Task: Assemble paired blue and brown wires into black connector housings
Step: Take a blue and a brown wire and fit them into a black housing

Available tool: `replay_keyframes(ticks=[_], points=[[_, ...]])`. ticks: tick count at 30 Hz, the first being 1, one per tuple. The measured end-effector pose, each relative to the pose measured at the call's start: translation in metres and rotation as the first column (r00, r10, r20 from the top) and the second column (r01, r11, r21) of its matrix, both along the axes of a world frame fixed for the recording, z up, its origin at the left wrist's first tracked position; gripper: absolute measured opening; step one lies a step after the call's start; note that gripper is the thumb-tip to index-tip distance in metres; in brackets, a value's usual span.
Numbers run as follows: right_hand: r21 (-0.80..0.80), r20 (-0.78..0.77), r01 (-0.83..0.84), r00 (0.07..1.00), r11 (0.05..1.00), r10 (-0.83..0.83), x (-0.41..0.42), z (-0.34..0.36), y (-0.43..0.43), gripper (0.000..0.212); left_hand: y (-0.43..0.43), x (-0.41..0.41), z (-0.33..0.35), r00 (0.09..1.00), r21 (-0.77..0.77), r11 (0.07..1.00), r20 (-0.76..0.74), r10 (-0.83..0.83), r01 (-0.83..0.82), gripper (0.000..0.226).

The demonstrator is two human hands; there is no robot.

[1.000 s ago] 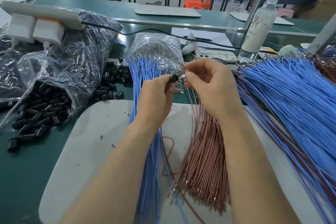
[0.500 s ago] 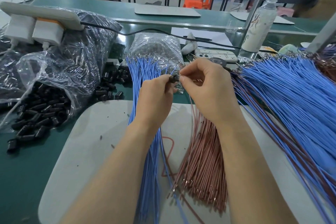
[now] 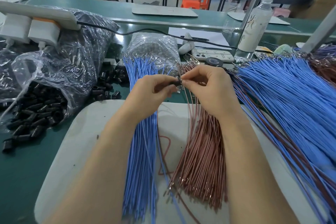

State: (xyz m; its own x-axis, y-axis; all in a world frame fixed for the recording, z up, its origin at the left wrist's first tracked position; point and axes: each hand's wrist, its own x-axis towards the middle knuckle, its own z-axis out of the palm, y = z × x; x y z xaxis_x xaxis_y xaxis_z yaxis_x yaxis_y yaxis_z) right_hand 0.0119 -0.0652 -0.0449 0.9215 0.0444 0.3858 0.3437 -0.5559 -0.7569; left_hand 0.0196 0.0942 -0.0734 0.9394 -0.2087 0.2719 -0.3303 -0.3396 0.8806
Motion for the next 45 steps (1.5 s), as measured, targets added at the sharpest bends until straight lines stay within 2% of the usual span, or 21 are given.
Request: replay_keyframes(ticks=[4, 9, 15, 19, 25, 28, 30, 31, 33, 35, 38, 42, 45], points=[[0.017, -0.021, -0.045, 0.999, 0.999, 0.045, 0.002, -0.003, -0.002, 0.013, 0.001, -0.002, 0.001, 1.000, 0.031, 0.999, 0.011, 0.025, -0.026, 0.029], [0.072, -0.008, -0.052, 0.999, 0.996, 0.053, 0.004, -0.009, 0.002, 0.011, 0.000, -0.001, -0.002, 0.998, 0.018, 0.998, -0.018, 0.052, -0.052, 0.016], [0.179, -0.025, -0.064, 0.997, 0.982, 0.070, 0.006, -0.011, -0.001, 0.012, 0.004, 0.000, 0.000, 0.999, -0.001, 1.000, -0.047, 0.000, 0.000, 0.020], [0.163, -0.033, -0.075, 0.996, 0.984, 0.081, 0.007, -0.013, 0.001, 0.013, 0.005, 0.001, -0.002, 0.999, 0.020, 1.000, -0.043, -0.014, 0.015, 0.026], [0.139, -0.087, -0.096, 0.990, 0.986, 0.109, 0.010, -0.017, 0.000, 0.013, 0.004, 0.003, -0.006, 1.000, 0.118, 0.993, -0.013, 0.020, -0.018, 0.017], [0.206, -0.037, -0.048, 0.998, 0.977, 0.057, 0.012, -0.016, -0.003, 0.021, 0.003, 0.005, -0.006, 0.998, 0.087, 0.994, 0.014, 0.066, -0.067, 0.016], [0.271, -0.052, 0.070, 0.997, 0.960, -0.058, 0.016, -0.016, -0.009, 0.025, 0.005, 0.008, -0.007, 0.987, 0.059, 0.986, 0.058, 0.151, -0.154, 0.012], [0.261, -0.077, 0.136, 0.990, 0.956, -0.120, 0.017, -0.018, -0.010, 0.025, 0.006, 0.009, -0.007, 0.977, 0.007, 0.979, 0.072, 0.202, -0.203, 0.011], [0.104, -0.145, 0.211, 0.970, 0.972, -0.195, 0.021, -0.022, -0.008, 0.020, 0.007, 0.010, -0.005, 0.955, -0.137, 0.950, 0.066, 0.290, -0.280, 0.009], [-0.098, -0.203, 0.204, 0.954, 0.974, -0.220, 0.024, -0.025, 0.001, 0.018, 0.006, 0.009, -0.001, 0.947, -0.304, 0.906, 0.032, 0.319, -0.295, 0.007], [-0.212, -0.244, 0.141, 0.951, 0.967, -0.192, 0.028, -0.026, 0.014, 0.015, 0.005, 0.006, 0.007, 0.955, -0.506, 0.822, -0.014, 0.297, -0.263, 0.009], [-0.292, -0.239, 0.072, 0.960, 0.954, -0.146, 0.037, -0.026, 0.024, 0.012, 0.004, 0.004, 0.010, 0.964, -0.575, 0.777, -0.092, 0.248, -0.255, 0.003], [-0.305, -0.189, 0.121, 0.965, 0.945, -0.185, 0.043, -0.030, 0.022, 0.021, 0.003, 0.005, 0.008, 0.960, -0.545, 0.792, -0.111, 0.257, -0.275, 0.004]])
